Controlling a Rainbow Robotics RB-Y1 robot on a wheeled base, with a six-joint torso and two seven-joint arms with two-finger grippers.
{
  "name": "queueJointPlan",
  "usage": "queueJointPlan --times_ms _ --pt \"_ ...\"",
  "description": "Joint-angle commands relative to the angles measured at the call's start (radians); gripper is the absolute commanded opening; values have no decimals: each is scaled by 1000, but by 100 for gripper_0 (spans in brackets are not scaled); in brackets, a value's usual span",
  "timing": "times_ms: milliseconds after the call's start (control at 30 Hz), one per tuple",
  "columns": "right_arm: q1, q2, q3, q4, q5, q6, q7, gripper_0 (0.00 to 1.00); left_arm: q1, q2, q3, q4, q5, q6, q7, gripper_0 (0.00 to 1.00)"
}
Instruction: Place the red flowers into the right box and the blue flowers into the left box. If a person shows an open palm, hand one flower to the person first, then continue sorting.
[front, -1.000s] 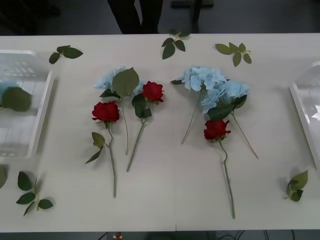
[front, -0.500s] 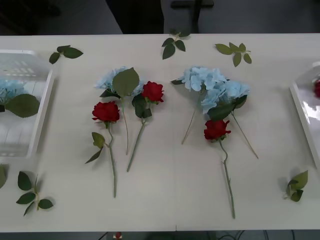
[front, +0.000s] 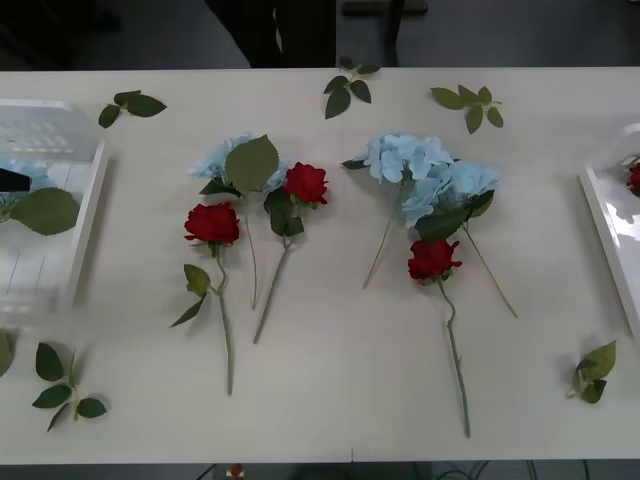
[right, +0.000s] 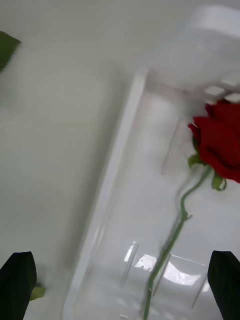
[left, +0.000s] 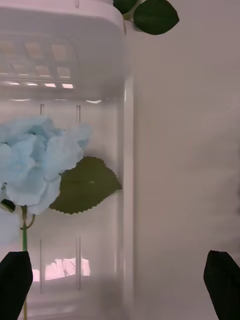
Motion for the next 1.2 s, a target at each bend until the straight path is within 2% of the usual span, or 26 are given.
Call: queueJointPlan --times_ms 33,267,600,800,1033,1200 --pt "-15 67 -21 -124 3 35 -107 100 -31 27 -37 -70 -15 4 116 100" --pt "-10 214 46 -246 131 42 -236 100 -31 12 -42 -73 -21 1 113 100" --pt "1 360 227 -248 351 -111 -438 100 -31 7 -40 -80 -30 2 104 100" --pt "7 395 293 -222 393 -180 -489 100 -31 7 -40 -82 -29 2 104 100" --pt "18 424 299 -179 404 -192 -481 100 -31 7 -40 -82 -24 2 104 100" --pt "24 424 344 -173 422 -223 -490 100 -31 7 -40 -82 -21 2 104 100"
